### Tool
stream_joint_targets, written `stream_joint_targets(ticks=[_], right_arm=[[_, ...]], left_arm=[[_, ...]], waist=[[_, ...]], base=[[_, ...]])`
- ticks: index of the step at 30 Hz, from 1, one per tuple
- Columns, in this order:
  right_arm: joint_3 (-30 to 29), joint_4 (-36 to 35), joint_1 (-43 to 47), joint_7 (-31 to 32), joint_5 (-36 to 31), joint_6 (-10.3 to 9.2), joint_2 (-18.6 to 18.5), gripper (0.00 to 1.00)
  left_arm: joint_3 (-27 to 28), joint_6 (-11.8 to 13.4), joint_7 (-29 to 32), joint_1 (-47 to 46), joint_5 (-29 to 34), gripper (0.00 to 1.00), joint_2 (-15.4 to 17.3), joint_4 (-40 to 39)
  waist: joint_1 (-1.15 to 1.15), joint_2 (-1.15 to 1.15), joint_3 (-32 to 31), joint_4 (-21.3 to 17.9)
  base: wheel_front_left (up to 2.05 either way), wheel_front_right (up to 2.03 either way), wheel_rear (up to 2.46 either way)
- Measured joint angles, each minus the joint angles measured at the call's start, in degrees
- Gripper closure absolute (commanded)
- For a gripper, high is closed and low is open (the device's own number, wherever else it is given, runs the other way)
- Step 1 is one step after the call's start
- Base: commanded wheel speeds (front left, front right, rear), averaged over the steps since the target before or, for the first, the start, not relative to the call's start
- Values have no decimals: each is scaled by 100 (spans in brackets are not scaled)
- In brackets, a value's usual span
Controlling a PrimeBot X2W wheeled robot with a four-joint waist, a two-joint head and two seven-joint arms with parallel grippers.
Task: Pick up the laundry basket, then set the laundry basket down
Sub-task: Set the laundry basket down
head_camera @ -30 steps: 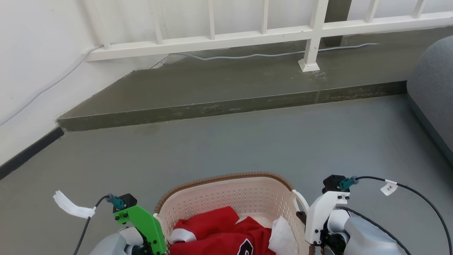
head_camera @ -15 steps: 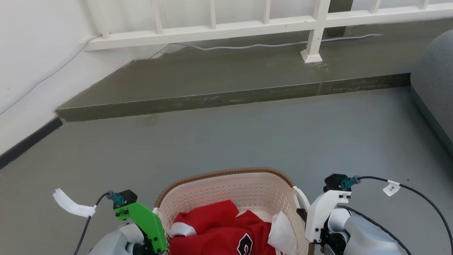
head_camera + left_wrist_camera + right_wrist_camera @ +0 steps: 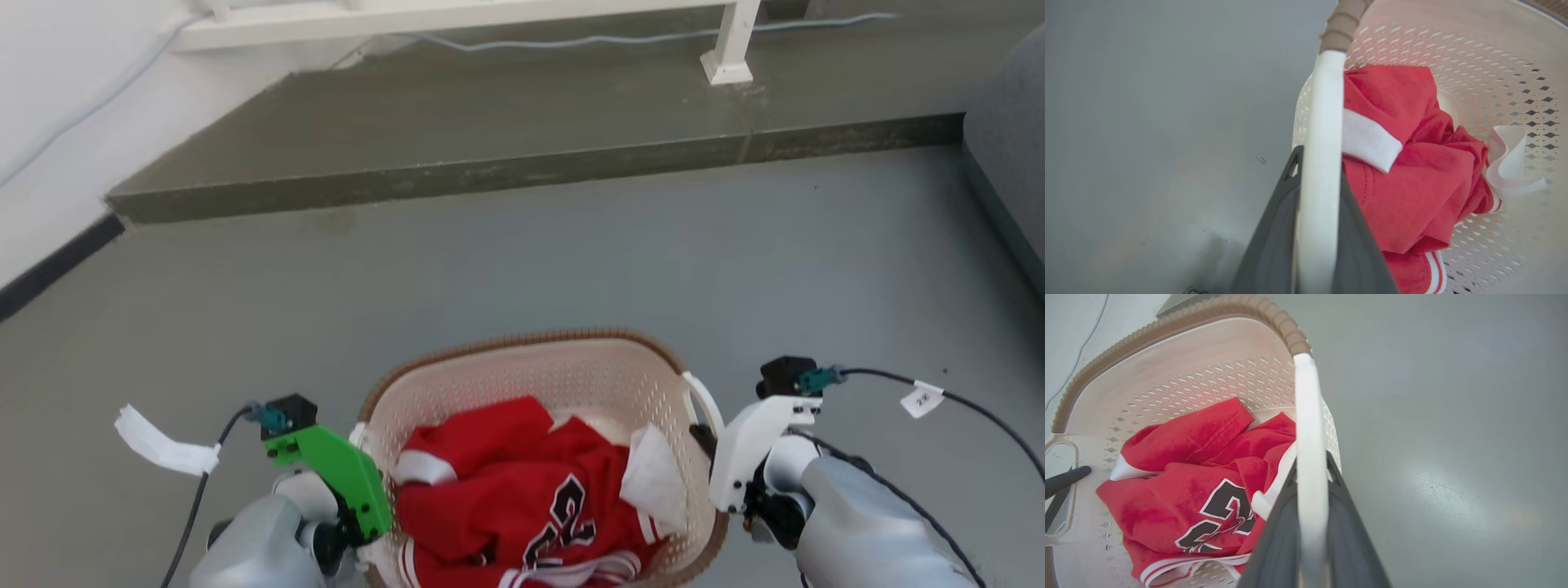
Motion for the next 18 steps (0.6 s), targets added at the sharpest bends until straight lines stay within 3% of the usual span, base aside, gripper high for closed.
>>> stream_joint_targets(ticks=[18], right_arm=[[45, -252, -995, -605, -209, -29, -231, 100]], left_arm=[[-42, 179, -757, -1004, 171, 100, -16, -272]], waist=[[0, 0, 1238, 70]], base=[[0, 0, 0]])
